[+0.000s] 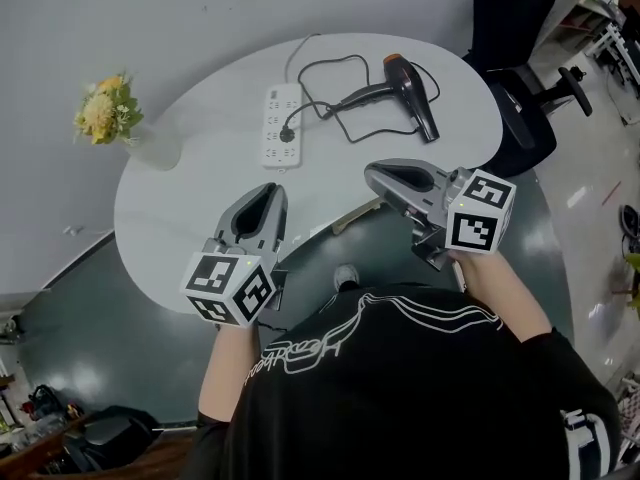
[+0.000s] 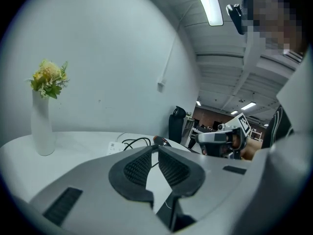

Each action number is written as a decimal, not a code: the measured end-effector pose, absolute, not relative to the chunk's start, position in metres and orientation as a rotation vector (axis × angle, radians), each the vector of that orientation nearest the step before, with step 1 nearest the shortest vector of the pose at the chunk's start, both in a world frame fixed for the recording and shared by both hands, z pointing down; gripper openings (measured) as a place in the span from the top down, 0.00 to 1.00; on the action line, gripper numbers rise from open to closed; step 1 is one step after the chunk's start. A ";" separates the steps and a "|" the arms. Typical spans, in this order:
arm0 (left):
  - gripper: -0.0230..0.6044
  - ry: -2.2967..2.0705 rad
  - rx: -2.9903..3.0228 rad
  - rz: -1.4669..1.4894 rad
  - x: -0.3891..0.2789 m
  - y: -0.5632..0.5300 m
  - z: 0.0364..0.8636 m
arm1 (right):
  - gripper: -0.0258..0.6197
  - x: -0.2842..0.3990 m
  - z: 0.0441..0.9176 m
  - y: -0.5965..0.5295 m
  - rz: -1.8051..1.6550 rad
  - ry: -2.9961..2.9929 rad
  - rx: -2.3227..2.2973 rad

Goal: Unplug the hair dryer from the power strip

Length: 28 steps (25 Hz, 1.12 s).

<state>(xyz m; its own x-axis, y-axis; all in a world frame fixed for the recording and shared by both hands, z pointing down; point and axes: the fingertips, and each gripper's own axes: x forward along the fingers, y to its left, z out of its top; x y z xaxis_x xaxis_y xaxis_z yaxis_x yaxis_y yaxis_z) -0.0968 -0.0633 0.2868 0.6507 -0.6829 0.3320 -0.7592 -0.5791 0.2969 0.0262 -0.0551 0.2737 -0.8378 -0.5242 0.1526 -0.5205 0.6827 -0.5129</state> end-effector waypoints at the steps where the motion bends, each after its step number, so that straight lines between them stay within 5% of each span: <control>1: 0.91 -1.126 2.448 0.261 -0.097 -0.070 0.293 | 0.96 0.025 0.278 -0.060 -0.884 2.879 -0.891; 14: 0.52 -1.200 2.295 0.481 -0.106 -0.139 0.376 | 0.96 0.019 0.313 -0.107 -0.986 2.902 -0.819; 28: 0.46 -1.193 2.147 0.678 -0.115 -0.192 0.466 | 0.96 0.016 0.364 -0.156 -1.160 2.974 -0.717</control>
<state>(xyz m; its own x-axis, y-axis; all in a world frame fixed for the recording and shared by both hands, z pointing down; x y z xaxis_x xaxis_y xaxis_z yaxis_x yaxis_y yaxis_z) -0.1147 -0.1922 0.4656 0.4697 -0.5726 0.6719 -0.8703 -0.4279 0.2436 0.0163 -0.1564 0.3637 -0.8958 -0.3506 0.2730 -0.4429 0.6539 -0.6135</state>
